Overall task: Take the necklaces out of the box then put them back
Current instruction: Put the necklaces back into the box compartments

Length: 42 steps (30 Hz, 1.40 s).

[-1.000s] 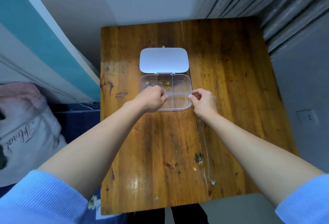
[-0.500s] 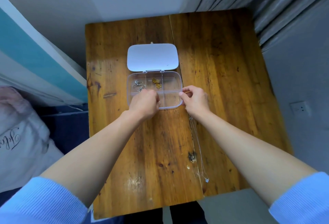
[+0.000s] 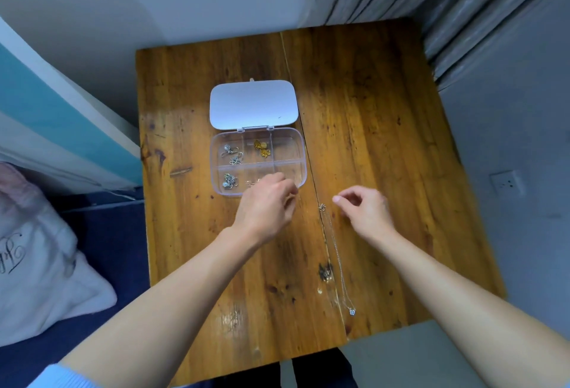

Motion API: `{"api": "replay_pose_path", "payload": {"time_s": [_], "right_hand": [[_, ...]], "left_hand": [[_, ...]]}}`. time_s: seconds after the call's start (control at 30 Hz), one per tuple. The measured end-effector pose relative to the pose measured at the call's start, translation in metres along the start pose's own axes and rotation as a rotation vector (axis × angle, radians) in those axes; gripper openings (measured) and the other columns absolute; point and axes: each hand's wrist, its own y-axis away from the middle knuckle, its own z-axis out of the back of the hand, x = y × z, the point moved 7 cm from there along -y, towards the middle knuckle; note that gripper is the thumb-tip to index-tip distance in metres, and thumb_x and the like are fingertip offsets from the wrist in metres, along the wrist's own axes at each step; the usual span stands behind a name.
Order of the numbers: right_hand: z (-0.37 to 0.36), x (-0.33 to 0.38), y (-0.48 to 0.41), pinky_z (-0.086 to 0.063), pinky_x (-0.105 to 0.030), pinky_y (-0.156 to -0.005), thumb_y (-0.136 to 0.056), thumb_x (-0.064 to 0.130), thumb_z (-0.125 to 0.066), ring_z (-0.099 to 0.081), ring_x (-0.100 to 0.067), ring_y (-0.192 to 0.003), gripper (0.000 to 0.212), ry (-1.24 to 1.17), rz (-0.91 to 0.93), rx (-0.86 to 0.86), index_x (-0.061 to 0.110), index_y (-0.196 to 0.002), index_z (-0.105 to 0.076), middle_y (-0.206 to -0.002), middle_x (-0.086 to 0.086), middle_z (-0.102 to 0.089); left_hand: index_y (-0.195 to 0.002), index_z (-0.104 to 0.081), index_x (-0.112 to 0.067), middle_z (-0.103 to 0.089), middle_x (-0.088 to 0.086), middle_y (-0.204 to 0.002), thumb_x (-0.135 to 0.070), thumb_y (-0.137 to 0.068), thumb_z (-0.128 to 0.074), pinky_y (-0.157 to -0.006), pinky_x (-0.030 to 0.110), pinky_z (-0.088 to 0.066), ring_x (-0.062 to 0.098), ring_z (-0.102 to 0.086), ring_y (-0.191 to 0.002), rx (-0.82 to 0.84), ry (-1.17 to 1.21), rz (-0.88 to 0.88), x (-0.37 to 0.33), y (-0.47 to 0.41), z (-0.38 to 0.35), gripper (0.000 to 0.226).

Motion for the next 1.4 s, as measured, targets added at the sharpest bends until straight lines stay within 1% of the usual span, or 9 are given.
{"api": "replay_pose_path", "payload": {"time_s": [0.2,0.33,0.47,0.6,0.7,0.97,1.07,1.3,1.4], "right_hand": [[-0.003,-0.065,0.071,-0.054,-0.035,-0.071,-0.079,0.029,-0.077,-0.065,-0.018,-0.070,0.008,0.036,-0.140,0.026,0.024,-0.076,-0.071,-0.071,0.006,-0.070],[-0.013,-0.089,0.109,-0.050,-0.029,-0.059,-0.073,0.044,-0.077,-0.061,-0.009,-0.063,0.017,0.106,-0.185,0.026,0.032,-0.072,-0.064,-0.057,0.016,-0.061],[-0.024,-0.100,0.132,-0.045,-0.025,-0.060,-0.068,0.058,-0.075,-0.059,-0.004,-0.071,0.030,0.241,-0.161,0.049,0.035,-0.082,-0.063,-0.075,0.020,-0.059],[-0.031,-0.103,0.142,-0.038,-0.026,-0.062,-0.076,0.048,-0.074,-0.062,-0.014,-0.082,0.021,0.334,-0.139,0.036,0.031,-0.086,-0.066,-0.085,0.015,-0.060],[-0.033,-0.103,0.146,-0.040,-0.026,-0.063,-0.082,0.043,-0.070,-0.063,-0.016,-0.080,0.015,0.345,-0.161,0.016,0.028,-0.080,-0.067,-0.086,0.012,-0.064],[-0.044,-0.101,0.159,-0.037,-0.029,-0.065,-0.096,0.035,-0.051,-0.057,-0.018,-0.089,0.015,0.394,-0.130,-0.021,0.022,-0.091,-0.059,-0.093,0.005,-0.057],[-0.037,-0.098,0.163,-0.038,-0.029,-0.064,-0.097,0.031,-0.049,-0.056,-0.017,-0.081,0.015,0.329,-0.117,-0.068,0.020,-0.091,-0.057,-0.091,0.004,-0.056],[0.006,-0.105,0.141,-0.050,-0.032,-0.059,-0.085,0.017,-0.066,-0.061,-0.017,-0.063,0.008,0.027,-0.197,-0.147,0.017,-0.077,-0.066,-0.066,0.004,-0.066],[0.034,-0.118,0.121,-0.050,-0.027,-0.060,-0.083,0.013,-0.068,-0.060,-0.009,-0.062,0.006,-0.030,-0.226,-0.212,0.017,-0.085,-0.071,-0.070,0.006,-0.065]], "left_hand": [[-0.104,-0.066,-0.016,-0.067,0.006,-0.102,-0.022,-0.089,-0.056,-0.076,0.039,-0.052,0.030,-0.062,-0.098,0.177,-0.011,0.015,-0.025,-0.010,-0.052,0.019],[-0.106,-0.061,-0.014,-0.067,0.008,-0.105,-0.031,-0.088,-0.061,-0.074,0.039,-0.047,0.033,-0.060,-0.099,0.214,-0.031,0.050,-0.032,-0.020,-0.077,0.024],[-0.102,-0.060,-0.014,-0.068,0.010,-0.102,-0.034,-0.083,-0.068,-0.073,0.039,-0.048,0.034,-0.061,-0.097,0.212,-0.046,0.108,-0.031,-0.029,-0.089,0.029],[-0.090,-0.068,-0.011,-0.070,0.016,-0.095,-0.026,-0.081,-0.073,-0.071,0.038,-0.048,0.037,-0.063,-0.094,0.220,-0.012,0.167,-0.026,-0.034,-0.092,0.018],[-0.085,-0.071,-0.009,-0.071,0.018,-0.091,-0.022,-0.081,-0.072,-0.073,0.040,-0.051,0.038,-0.064,-0.090,0.250,-0.006,0.166,-0.026,-0.036,-0.093,0.014],[-0.096,-0.060,0.000,-0.054,0.018,-0.105,-0.014,-0.092,-0.054,-0.076,0.046,-0.047,0.039,-0.057,-0.097,0.280,-0.220,-0.044,-0.037,-0.029,-0.097,0.016],[-0.099,-0.055,0.001,-0.050,0.017,-0.105,-0.008,-0.092,-0.051,-0.076,0.045,-0.047,0.036,-0.053,-0.098,0.258,-0.272,-0.118,-0.040,-0.026,-0.097,0.012],[-0.086,-0.055,-0.003,-0.061,0.018,-0.091,-0.006,-0.086,-0.050,-0.070,0.044,-0.047,0.039,-0.059,-0.086,0.255,-0.283,-0.156,-0.044,-0.036,-0.091,0.005],[-0.097,-0.058,-0.003,-0.061,0.018,-0.097,-0.006,-0.085,-0.048,-0.073,0.045,-0.047,0.038,-0.060,-0.088,0.249,-0.255,-0.115,-0.048,-0.046,-0.089,0.016]]}}
